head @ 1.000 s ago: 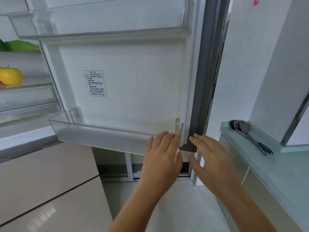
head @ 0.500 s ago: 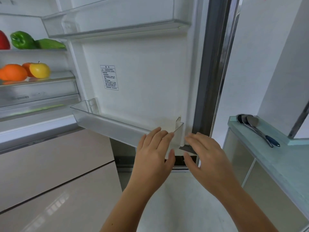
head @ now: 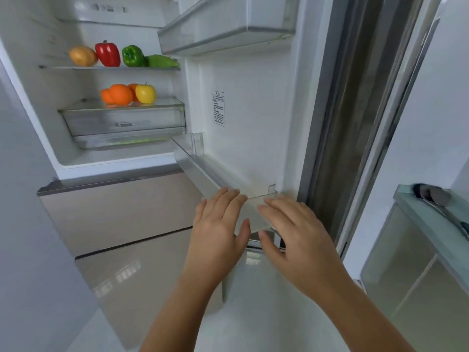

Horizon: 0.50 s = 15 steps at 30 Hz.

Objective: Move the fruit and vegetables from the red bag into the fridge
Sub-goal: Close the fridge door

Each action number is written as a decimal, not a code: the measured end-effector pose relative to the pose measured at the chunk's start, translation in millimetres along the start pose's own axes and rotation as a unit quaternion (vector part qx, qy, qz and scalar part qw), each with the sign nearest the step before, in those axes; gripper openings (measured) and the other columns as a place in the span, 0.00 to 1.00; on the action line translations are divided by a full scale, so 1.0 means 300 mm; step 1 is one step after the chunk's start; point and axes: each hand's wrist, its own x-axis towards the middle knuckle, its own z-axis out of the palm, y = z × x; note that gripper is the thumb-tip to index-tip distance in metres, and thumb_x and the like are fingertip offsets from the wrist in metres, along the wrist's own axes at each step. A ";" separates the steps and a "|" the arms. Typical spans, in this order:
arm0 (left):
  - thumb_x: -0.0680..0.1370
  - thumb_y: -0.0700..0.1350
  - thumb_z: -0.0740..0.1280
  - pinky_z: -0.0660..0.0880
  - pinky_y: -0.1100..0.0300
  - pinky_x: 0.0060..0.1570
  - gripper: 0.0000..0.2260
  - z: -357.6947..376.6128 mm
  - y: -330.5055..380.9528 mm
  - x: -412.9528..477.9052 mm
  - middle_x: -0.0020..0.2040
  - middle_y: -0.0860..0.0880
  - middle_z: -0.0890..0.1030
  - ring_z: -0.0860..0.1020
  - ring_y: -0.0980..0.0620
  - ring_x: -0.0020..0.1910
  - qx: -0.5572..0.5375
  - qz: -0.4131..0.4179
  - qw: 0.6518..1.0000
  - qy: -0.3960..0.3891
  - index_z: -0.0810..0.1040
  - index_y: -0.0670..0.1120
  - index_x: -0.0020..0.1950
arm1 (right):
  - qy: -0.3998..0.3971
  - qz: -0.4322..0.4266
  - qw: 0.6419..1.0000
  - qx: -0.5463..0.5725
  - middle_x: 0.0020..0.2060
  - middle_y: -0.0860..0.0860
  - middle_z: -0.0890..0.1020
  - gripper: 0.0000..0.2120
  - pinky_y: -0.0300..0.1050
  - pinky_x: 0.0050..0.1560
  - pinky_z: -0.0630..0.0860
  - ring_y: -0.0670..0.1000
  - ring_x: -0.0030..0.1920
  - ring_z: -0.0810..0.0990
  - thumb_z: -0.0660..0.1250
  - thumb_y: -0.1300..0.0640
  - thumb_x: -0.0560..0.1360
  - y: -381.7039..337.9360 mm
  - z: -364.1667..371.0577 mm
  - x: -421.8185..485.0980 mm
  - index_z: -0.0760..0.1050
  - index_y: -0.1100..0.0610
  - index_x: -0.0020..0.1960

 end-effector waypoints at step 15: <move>0.73 0.49 0.60 0.69 0.40 0.59 0.21 -0.315 -0.245 -0.146 0.65 0.43 0.75 0.72 0.40 0.64 0.146 -0.141 0.979 -0.036 0.73 0.42 0.64 | 0.000 -0.118 0.988 0.103 0.53 0.55 0.80 0.15 0.53 0.55 0.75 0.56 0.55 0.78 0.60 0.55 0.71 -0.378 0.065 0.095 0.78 0.60 0.53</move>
